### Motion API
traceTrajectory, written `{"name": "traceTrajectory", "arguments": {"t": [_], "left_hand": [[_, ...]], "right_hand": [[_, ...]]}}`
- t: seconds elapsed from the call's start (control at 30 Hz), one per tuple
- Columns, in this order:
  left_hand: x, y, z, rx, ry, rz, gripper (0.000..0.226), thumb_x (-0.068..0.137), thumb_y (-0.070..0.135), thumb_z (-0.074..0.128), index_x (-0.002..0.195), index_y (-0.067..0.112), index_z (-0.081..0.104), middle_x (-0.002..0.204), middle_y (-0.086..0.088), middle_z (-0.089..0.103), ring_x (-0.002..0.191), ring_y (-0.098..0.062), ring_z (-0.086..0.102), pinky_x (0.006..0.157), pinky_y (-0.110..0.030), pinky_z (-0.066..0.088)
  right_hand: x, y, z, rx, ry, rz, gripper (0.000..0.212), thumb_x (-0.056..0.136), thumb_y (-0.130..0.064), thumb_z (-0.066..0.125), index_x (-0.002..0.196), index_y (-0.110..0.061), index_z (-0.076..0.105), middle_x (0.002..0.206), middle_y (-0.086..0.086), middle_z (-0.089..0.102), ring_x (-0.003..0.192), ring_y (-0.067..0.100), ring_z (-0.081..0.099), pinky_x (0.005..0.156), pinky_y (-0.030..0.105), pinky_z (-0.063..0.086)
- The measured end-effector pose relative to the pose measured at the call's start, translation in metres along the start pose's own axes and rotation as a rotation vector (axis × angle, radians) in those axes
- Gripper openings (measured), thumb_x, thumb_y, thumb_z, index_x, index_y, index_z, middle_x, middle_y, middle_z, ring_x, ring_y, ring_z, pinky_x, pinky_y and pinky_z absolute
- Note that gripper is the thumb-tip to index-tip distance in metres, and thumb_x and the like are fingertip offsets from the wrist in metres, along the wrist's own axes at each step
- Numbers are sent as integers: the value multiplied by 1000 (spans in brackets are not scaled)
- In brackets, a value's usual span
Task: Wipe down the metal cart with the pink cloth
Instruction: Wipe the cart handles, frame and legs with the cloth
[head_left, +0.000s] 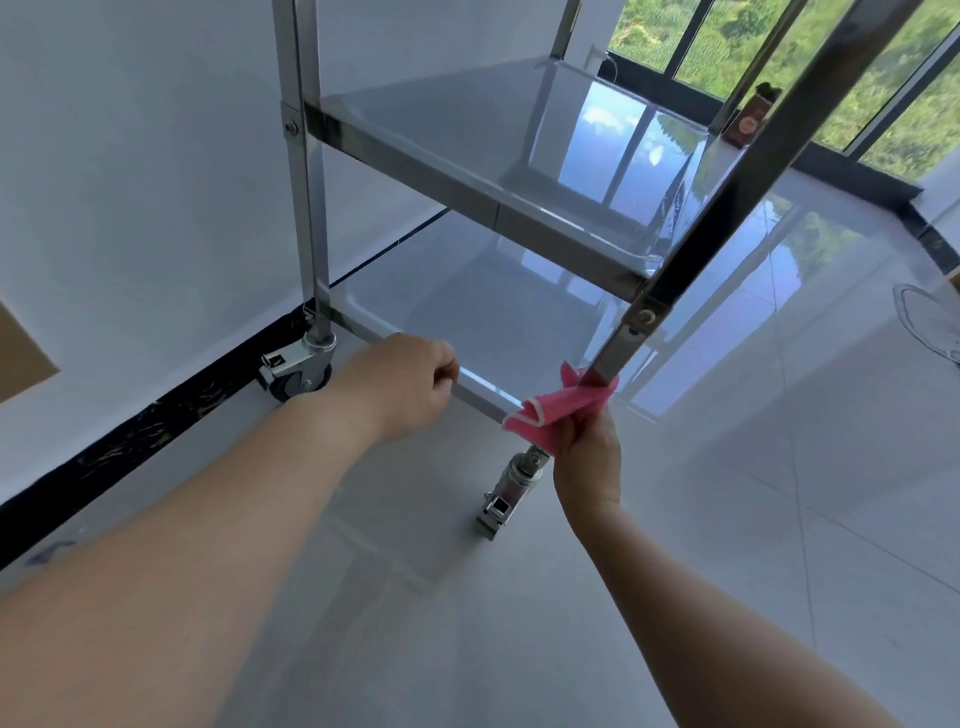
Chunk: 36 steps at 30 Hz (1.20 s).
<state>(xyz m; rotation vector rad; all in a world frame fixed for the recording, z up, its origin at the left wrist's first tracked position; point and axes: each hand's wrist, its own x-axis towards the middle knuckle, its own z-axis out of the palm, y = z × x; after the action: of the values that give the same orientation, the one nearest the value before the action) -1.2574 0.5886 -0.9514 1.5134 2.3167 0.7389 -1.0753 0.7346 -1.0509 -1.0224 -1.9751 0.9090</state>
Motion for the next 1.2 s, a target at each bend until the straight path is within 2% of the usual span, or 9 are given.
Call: {"name": "traceTrajectory", "arguments": {"t": [0.17, 0.3, 0.37, 0.43, 0.57, 0.73, 0.9, 1.1, 1.2], "left_hand": [[-6, -8, 1, 7, -13, 9, 17, 90, 22, 48, 100, 21, 63, 86, 3, 64, 77, -17, 60, 67, -27, 48], [-9, -17, 0, 18, -14, -35, 14, 90, 22, 49, 97, 22, 61, 85, 5, 61, 74, -13, 55, 59, -23, 39], [-11, -19, -2, -9, -8, -48, 13, 89, 25, 52, 99, 23, 60, 89, 5, 62, 79, -13, 57, 65, -24, 40], [-14, -18, -6, -73, -75, -32, 28, 85, 35, 59, 112, 27, 56, 102, 10, 60, 91, -9, 57, 74, -22, 42], [-26, -13, -22, -257, -287, -19, 83, 67, 56, 69, 137, 46, 26, 130, 22, 38, 115, 6, 37, 94, -21, 32], [-31, -9, -58, -444, -193, -2, 93, 65, 39, 72, 132, 65, 13, 149, 20, 27, 132, 6, 25, 103, -21, 24], [-41, -4, -98, -478, -128, 21, 65, 62, 41, 74, 116, 59, 43, 114, 21, 60, 104, 8, 56, 92, -20, 46], [-36, -14, -152, -339, 179, 1, 17, 73, 33, 63, 89, 38, 63, 81, 13, 70, 75, -2, 65, 70, -27, 57], [-19, -27, -182, -325, 349, -56, 8, 79, 33, 63, 81, 39, 57, 75, 14, 66, 66, 1, 63, 56, -14, 48]], "right_hand": [[-12, 24, 18, 73, -74, 274, 15, 87, -36, 46, 99, -46, 46, 110, 1, 64, 98, 21, 64, 86, 42, 52], [-16, 27, 12, -306, -221, 270, 34, 87, -44, 58, 117, -32, 52, 89, -4, 66, 78, 18, 63, 71, 32, 51], [-22, 19, 1, -483, -205, 233, 43, 87, -58, 45, 103, -19, 57, 74, -1, 65, 68, 23, 62, 62, 33, 50], [-33, 3, -9, -383, -166, 236, 49, 93, -56, 28, 88, -19, 60, 67, -2, 63, 64, 23, 64, 60, 36, 52], [-34, -47, -13, -335, -291, 9, 31, 94, -36, 48, 80, -13, 63, 71, 3, 66, 65, 21, 63, 62, 34, 53], [-9, -139, -8, -75, -528, -291, 11, 90, -24, 56, 85, -18, 65, 79, -3, 58, 61, 13, 63, 55, 30, 55], [10, -202, -4, -117, -497, -509, 22, 83, -47, 50, 95, -34, 62, 80, -17, 58, 72, 1, 58, 61, 7, 42], [31, -251, 0, -130, -384, -538, 13, 87, -31, 60, 99, -35, 63, 91, -17, 63, 84, 0, 58, 77, 19, 48], [38, -272, -6, -186, -272, -542, 21, 87, -36, 57, 107, -33, 63, 96, -25, 58, 87, -7, 56, 81, 21, 48]]}}
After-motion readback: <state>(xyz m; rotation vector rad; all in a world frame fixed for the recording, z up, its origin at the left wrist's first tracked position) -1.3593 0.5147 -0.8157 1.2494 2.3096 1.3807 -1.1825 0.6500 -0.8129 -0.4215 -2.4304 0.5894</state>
